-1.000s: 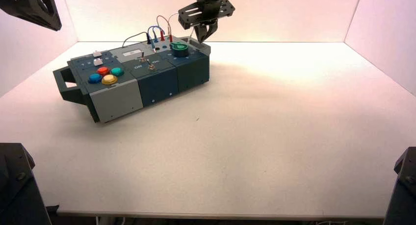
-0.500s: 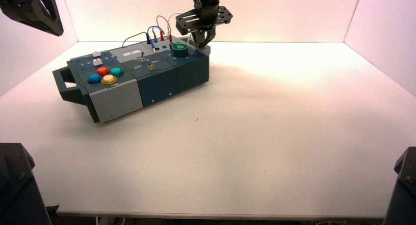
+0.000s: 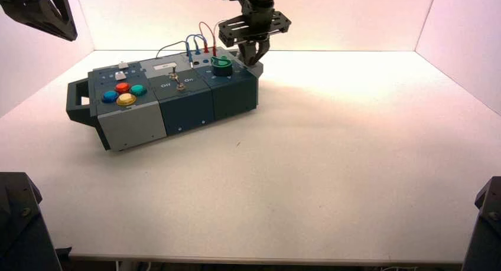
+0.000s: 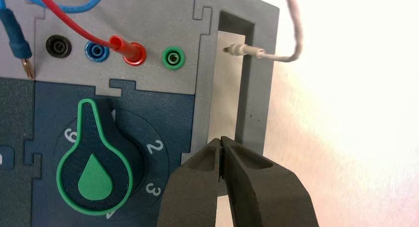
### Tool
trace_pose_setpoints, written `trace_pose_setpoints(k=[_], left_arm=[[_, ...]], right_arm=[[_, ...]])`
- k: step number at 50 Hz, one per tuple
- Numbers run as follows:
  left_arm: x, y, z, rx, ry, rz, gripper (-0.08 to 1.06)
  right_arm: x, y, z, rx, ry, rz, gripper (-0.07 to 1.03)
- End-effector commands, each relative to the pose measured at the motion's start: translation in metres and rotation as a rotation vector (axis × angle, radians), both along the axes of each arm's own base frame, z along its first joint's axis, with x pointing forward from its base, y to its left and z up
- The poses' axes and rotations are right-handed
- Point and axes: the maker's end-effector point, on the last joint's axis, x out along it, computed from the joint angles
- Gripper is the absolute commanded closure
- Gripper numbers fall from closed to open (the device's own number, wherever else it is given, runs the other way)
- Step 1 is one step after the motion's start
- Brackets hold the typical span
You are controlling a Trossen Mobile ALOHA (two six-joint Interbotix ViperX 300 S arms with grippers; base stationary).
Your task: Push the blue button with the right gripper.
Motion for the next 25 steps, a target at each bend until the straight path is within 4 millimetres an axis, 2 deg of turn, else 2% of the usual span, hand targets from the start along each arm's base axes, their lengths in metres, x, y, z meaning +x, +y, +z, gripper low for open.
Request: trace_pose_setpoints(k=[1,9,11,13,22,25], left_arm=[[0.008,0.002,0.012,-0.001,-0.041,0.009,1.01],[0.007,0.001,0.014,-0.003,-0.046,0.007,1.01],[0.007,0.001,0.015,-0.002,-0.049,0.008,1.01],[0.007,0.001,0.016,-0.002,-0.051,0.007,1.01],[0.008,0.001,0.017,-0.001,-0.051,0.005,1.01],[0.009,0.001,0.017,-0.001,-0.052,0.005,1.01]], right_arm=[[-0.005,-0.021,0.006,-0.014,0.023,-0.041,0.98],[-0.01,-0.046,0.0,-0.038,0.062,-0.083,0.98],[-0.01,-0.048,0.0,-0.041,0.065,-0.085,0.98],[-0.012,-0.064,-0.004,-0.053,0.088,-0.116,0.98],[-0.014,-0.082,-0.008,-0.067,0.11,-0.148,0.98],[-0.017,-0.095,-0.01,-0.084,0.131,-0.167,0.98]])
